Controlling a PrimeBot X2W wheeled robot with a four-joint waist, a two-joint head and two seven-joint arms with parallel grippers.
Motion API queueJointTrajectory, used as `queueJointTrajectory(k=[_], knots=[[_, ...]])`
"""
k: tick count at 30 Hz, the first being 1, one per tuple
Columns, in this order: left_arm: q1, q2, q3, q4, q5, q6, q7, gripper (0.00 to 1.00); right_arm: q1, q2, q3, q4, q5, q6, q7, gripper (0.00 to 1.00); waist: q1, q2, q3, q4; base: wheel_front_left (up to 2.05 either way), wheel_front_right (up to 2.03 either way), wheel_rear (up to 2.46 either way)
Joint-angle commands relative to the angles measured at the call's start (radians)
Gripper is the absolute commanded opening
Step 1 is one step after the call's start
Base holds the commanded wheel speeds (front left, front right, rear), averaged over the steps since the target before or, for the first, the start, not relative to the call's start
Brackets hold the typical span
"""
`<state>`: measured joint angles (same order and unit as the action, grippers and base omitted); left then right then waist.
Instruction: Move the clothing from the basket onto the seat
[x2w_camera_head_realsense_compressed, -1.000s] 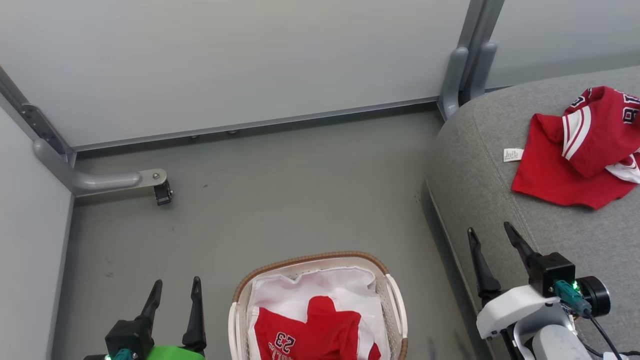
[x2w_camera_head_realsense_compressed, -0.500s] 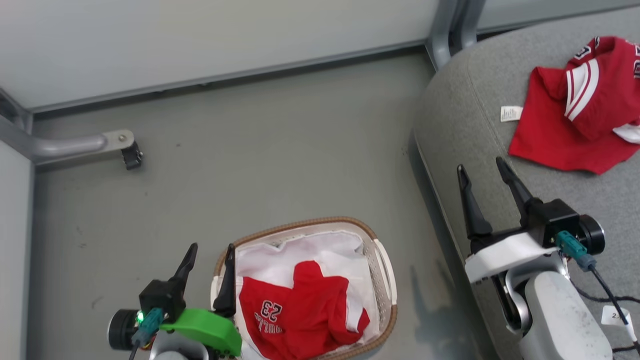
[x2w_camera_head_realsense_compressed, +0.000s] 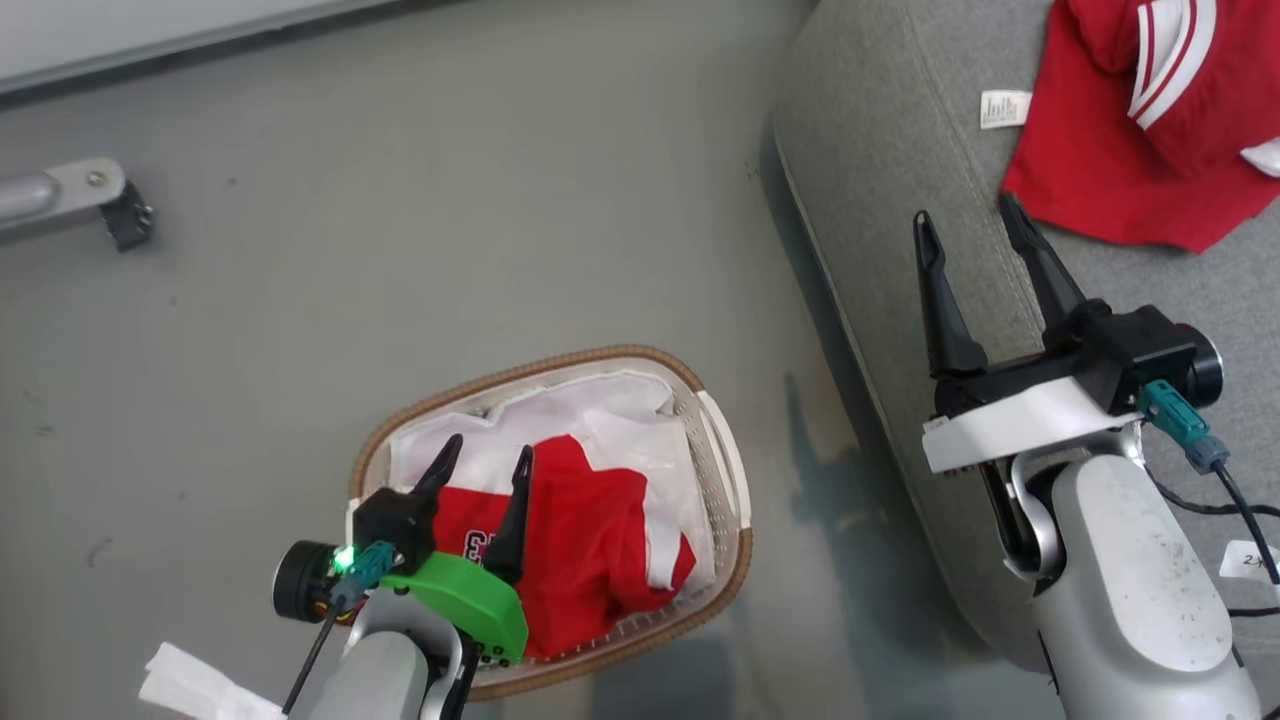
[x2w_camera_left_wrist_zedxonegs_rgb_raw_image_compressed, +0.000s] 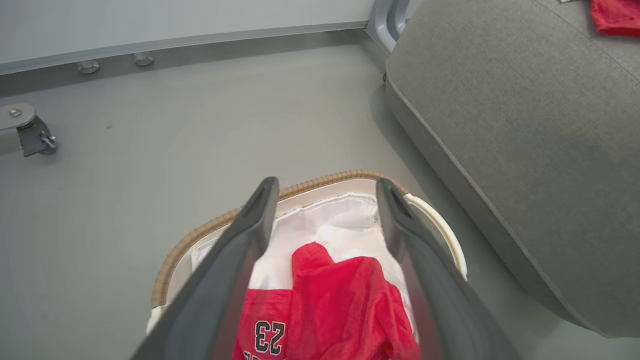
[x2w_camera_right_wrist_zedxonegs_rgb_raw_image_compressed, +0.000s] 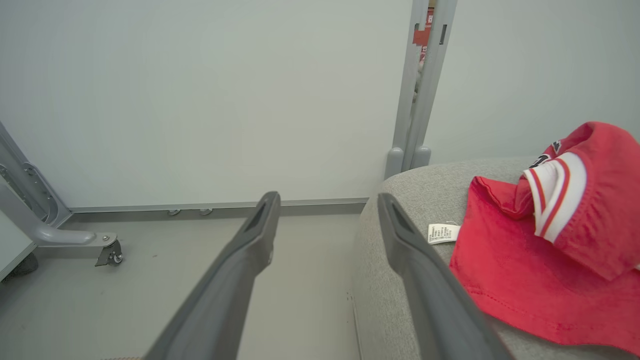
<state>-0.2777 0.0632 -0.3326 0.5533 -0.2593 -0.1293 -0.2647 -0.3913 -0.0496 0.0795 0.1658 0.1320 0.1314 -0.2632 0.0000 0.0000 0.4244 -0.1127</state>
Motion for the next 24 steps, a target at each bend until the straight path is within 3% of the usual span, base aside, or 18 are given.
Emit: queueJointTrajectory(k=[1, 24], knots=[[-0.033, 0.014, -0.011, 0.013, -0.017, -0.002, 0.001, 1.0, -0.019, -0.003, 0.003, -0.01, 0.002, -0.001, -0.002, 1.0, 0.0, 0.0, 0.076, -0.05, 0.0, 0.0, 0.0], [-0.256, 0.086, -0.296, 0.271, -0.168, -0.002, 0.001, 1.0, -0.151, -0.002, 0.063, -0.093, 0.037, -0.001, -0.002, 1.0, 0.0, 0.0, 0.299, -0.164, 0.0, 0.0, 0.0]])
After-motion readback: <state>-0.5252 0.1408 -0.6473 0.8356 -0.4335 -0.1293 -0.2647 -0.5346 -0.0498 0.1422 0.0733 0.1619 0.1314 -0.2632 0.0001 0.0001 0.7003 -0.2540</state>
